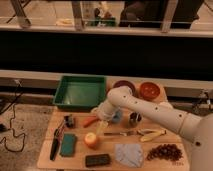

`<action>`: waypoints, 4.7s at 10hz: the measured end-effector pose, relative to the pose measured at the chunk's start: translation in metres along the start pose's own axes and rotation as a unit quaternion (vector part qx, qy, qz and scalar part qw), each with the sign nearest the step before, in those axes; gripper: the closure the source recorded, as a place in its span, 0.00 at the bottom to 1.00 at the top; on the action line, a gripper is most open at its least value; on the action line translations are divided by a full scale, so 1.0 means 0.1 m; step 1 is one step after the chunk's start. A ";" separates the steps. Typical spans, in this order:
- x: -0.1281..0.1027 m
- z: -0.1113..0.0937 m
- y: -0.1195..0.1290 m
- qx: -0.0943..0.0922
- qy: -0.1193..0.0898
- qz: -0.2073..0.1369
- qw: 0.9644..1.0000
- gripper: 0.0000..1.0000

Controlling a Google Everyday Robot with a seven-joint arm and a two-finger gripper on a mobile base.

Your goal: Place pepper in paper cup

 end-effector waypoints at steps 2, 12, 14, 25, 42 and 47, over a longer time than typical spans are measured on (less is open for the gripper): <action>-0.02 0.07 -0.01 -0.004 -0.003 -0.001 1.000 0.20; -0.08 0.19 -0.13 -0.009 0.003 -0.013 1.000 0.40; -0.07 0.22 -0.12 -0.013 0.005 -0.014 1.000 0.40; -0.28 0.44 -0.22 -0.027 0.001 -0.033 0.999 0.40; -0.06 0.31 -0.06 -0.041 -0.008 -0.037 0.998 0.93; -0.32 -0.10 0.16 -0.039 -0.057 -0.058 0.996 0.93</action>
